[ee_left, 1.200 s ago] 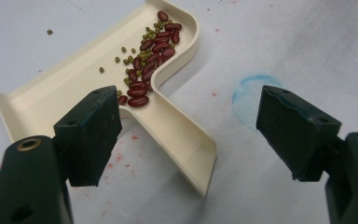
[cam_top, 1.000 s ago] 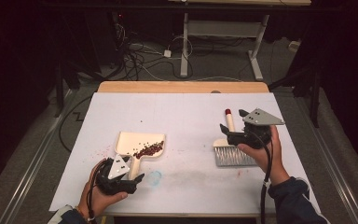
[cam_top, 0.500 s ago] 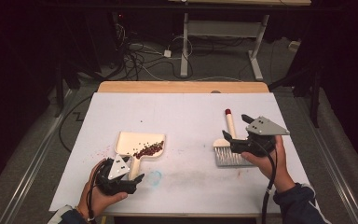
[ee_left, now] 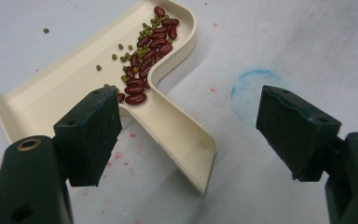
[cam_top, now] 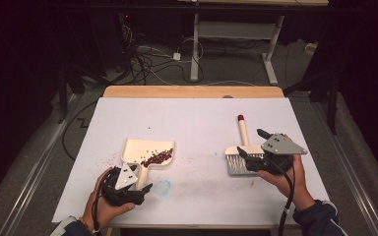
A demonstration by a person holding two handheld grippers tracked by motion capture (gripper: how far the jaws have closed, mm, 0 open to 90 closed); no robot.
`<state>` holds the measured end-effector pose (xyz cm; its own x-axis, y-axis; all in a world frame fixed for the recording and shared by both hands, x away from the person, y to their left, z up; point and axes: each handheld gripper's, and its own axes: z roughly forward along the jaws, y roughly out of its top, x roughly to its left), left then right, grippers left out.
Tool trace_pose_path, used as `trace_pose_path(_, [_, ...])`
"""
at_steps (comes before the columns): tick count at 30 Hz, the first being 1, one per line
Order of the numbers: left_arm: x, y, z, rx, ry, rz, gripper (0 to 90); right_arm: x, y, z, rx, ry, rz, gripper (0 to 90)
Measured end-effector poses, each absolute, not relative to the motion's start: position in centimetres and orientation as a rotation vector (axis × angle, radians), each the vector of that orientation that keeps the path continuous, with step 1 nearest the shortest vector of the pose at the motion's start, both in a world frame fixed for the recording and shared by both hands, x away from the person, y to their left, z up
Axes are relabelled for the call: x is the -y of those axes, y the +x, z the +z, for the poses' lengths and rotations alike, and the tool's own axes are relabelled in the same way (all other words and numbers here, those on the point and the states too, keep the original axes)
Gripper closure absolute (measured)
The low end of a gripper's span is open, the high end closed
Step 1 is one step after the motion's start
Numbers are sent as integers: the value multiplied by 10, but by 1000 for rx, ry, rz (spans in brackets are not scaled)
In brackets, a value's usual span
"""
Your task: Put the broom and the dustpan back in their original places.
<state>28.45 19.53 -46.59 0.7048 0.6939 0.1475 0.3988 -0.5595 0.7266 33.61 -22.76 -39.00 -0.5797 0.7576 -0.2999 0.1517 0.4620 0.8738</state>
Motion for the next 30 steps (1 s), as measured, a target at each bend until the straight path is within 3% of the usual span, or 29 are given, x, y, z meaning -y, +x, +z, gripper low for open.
trace_pose_path(30, [-193,285,-466,-808,2240,564,211,271,309,-421,-1999,814,1099,192])
